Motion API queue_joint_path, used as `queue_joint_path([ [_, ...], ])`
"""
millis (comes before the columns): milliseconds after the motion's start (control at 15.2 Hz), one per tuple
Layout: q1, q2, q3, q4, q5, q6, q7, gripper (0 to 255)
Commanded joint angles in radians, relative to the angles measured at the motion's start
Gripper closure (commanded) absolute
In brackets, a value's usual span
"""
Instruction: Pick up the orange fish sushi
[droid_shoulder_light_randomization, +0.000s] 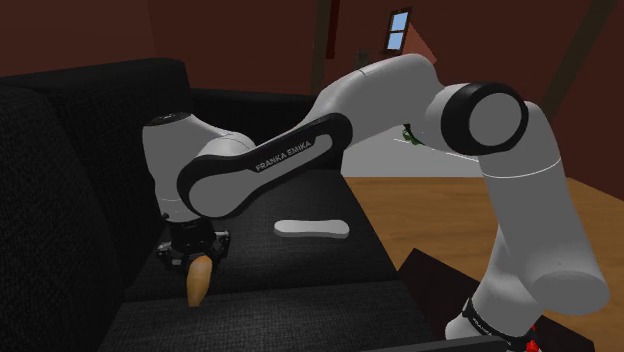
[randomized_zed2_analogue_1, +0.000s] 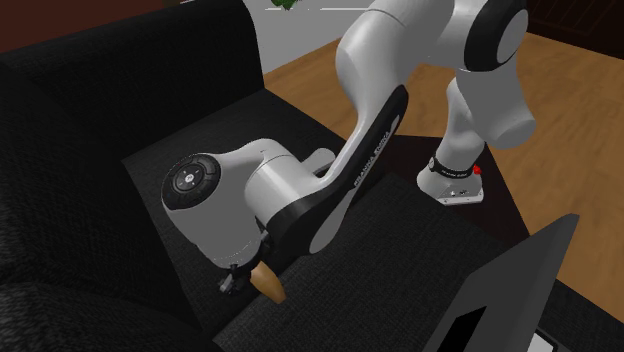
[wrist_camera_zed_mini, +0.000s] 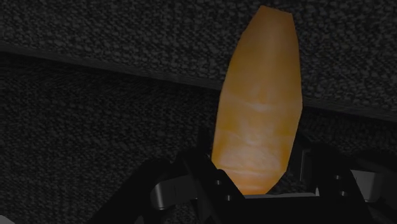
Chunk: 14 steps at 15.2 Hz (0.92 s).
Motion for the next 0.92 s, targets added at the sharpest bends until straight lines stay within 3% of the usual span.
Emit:
queue_joint_path([
  [0,0.003,0.008,0.001,-0.004,0.001,0.027,0.001,255],
  [396,0.002,0.009,0.001,-0.003,0.001,0.026,-0.001,255],
  [858,-0.001,-0.025,0.011,0.041,0.017,-0.049,-0.011,255],
])
